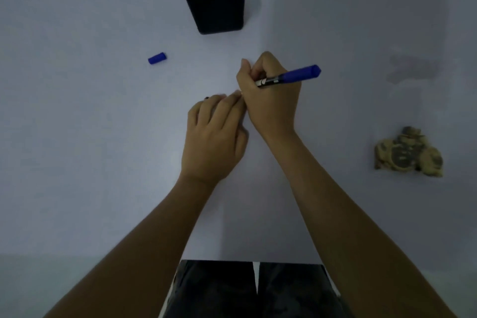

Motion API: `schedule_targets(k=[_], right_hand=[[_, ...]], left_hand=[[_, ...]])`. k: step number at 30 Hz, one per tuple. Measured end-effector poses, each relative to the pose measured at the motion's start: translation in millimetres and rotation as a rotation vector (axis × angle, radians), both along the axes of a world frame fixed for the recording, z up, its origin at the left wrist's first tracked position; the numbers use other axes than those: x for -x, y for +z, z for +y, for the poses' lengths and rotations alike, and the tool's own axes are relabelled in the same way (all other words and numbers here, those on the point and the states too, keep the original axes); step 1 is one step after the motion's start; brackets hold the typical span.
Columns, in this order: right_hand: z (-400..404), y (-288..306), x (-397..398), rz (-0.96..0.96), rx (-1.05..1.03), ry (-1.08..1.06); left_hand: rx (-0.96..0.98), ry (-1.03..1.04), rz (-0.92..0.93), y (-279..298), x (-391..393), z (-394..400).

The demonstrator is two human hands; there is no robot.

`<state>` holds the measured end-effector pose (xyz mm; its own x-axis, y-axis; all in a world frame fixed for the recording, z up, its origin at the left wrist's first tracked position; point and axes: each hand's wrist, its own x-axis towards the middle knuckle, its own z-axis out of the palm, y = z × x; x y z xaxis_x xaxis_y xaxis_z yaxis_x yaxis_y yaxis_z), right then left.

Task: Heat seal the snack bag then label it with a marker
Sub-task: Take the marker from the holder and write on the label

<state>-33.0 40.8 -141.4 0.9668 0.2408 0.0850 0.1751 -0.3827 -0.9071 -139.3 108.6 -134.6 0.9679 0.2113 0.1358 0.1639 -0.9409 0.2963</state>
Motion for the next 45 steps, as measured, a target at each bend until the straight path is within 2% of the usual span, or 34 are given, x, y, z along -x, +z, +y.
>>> schedule_targets(k=[16,25,36,45], right_hand=[[0.8,4.5,-0.3,-0.057,0.014,-0.007],[0.9,2.9,-1.8,-0.023,-0.028,-0.047],[-0.4,-0.6,-0.2,-0.111,0.089,-0.049],[0.1,3.0,-1.0,-0.004,-0.025,-0.011]], left_hand=[[0.001,-0.001,0.000,0.0,0.4,0.7],[0.027,0.001,-0.003,1.0,-1.2,1.4],[0.027,0.000,-0.007,0.9,-0.3,0.5],[0.030,-0.001,0.008,2.3,-0.6,-0.2]])
